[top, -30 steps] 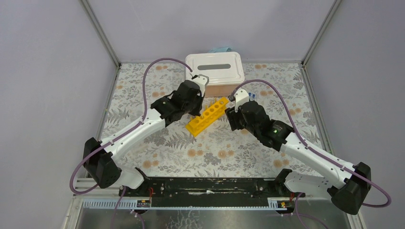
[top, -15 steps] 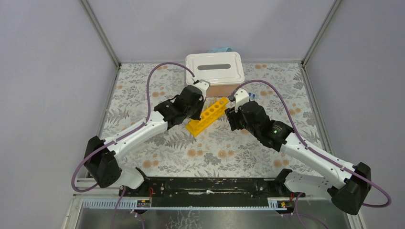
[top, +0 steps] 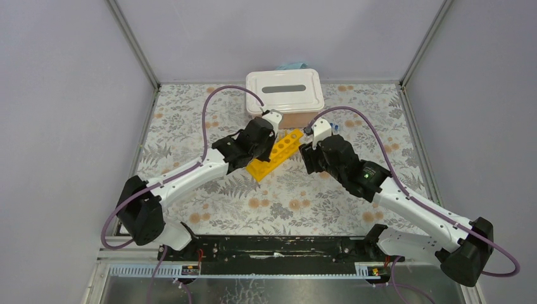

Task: Organize the chemistry lab equipment
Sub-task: Insert the test tube into the slot of the test tube rack, then pick up the test tube at the center of the board.

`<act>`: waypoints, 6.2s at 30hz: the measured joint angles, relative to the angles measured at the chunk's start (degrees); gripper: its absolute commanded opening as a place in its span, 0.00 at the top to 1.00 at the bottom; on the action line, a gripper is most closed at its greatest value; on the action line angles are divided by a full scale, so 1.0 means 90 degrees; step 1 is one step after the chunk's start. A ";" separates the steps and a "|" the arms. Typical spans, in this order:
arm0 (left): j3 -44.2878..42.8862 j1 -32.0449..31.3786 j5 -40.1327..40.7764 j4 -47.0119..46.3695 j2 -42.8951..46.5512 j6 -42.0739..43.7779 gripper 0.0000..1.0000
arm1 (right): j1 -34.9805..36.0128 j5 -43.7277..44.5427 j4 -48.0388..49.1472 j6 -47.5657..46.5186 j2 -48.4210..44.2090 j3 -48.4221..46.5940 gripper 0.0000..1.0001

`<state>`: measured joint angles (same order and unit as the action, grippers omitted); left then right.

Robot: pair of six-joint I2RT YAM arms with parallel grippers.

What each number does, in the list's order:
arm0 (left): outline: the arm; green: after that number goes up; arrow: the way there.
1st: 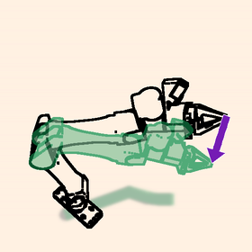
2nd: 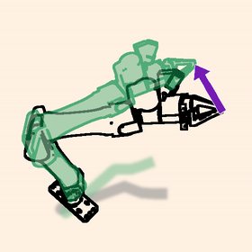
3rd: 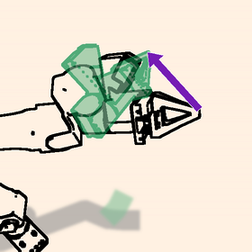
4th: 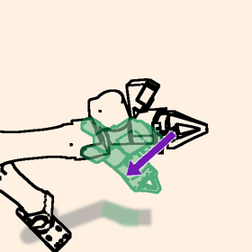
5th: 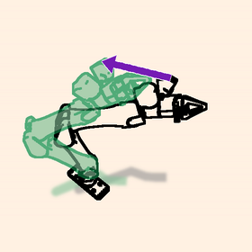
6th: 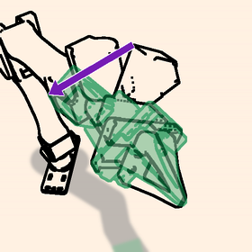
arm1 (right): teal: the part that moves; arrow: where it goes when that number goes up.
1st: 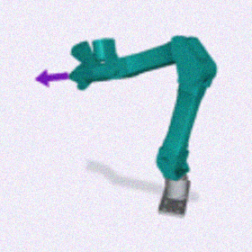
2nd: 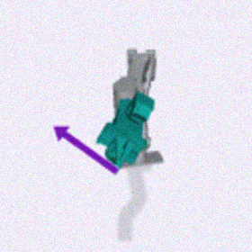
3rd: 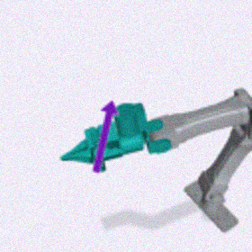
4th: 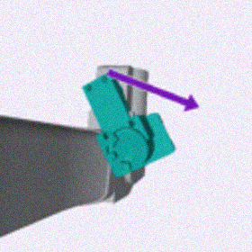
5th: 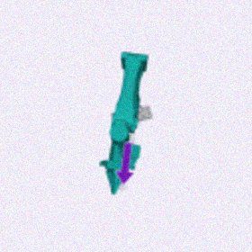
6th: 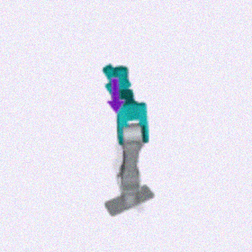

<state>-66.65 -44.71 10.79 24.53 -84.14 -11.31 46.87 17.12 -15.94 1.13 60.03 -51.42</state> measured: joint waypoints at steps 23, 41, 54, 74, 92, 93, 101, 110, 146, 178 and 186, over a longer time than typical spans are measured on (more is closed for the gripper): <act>0.0199 -0.0041 0.0090 -0.0255 -0.0233 0.0039 0.83 | -0.0002 0.0114 0.0046 -0.0007 -0.0005 0.0117 0.34; 0.0362 -0.0041 0.0131 -0.0311 -0.0294 0.0012 0.54 | -0.0007 0.0163 0.0049 -0.0022 -0.0005 0.0117 0.34; 0.0393 -0.0066 0.0265 -0.0308 -0.0265 -0.0012 0.36 | -0.0299 0.0913 0.0041 0.0272 0.0340 0.0090 0.30; -0.0214 -0.0070 0.0301 -0.0155 0.0544 -0.0236 0.29 | -0.2499 -0.0221 0.0454 0.0136 0.2708 -0.0284 0.21; -0.0627 -0.0070 0.0228 -0.0032 0.0750 -0.0386 0.27 | -0.3099 -0.1715 0.0682 -0.0364 0.4189 -0.0746 0.25; -0.0627 -0.0070 0.0231 -0.0034 0.0765 -0.0386 0.27 | -0.3138 -0.1790 0.0680 -0.0381 0.4235 -0.0765 0.26; -0.0627 -0.0070 0.0231 -0.0034 0.0811 -0.0384 0.27 | -0.3288 -0.2251 0.0661 -0.0459 0.4612 -0.1042 0.29; -0.0627 -0.0070 0.0233 -0.0034 0.0906 -0.0386 0.26 | -0.3293 -0.2368 0.0605 -0.0488 0.4877 -0.1095 0.40; -0.0544 -0.0070 0.0362 0.0367 0.1457 -0.0665 0.24 | -0.3262 -0.2990 0.0350 0.0182 0.4218 -0.0323 0.89; -0.2244 0.1428 -0.3796 0.1787 -0.0189 -0.1681 0.22 | -0.1423 -0.3007 -0.0724 -0.0068 0.1018 -0.0583 0.93; -0.2302 0.1600 -0.4755 0.1783 -0.0469 -0.1868 0.23 | -0.0911 -0.3208 -0.0835 -0.0245 0.0954 -0.1117 0.95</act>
<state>-87.37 -30.30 -32.01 40.58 -88.36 -28.12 38.68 -11.75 -23.46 -1.08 68.62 -61.47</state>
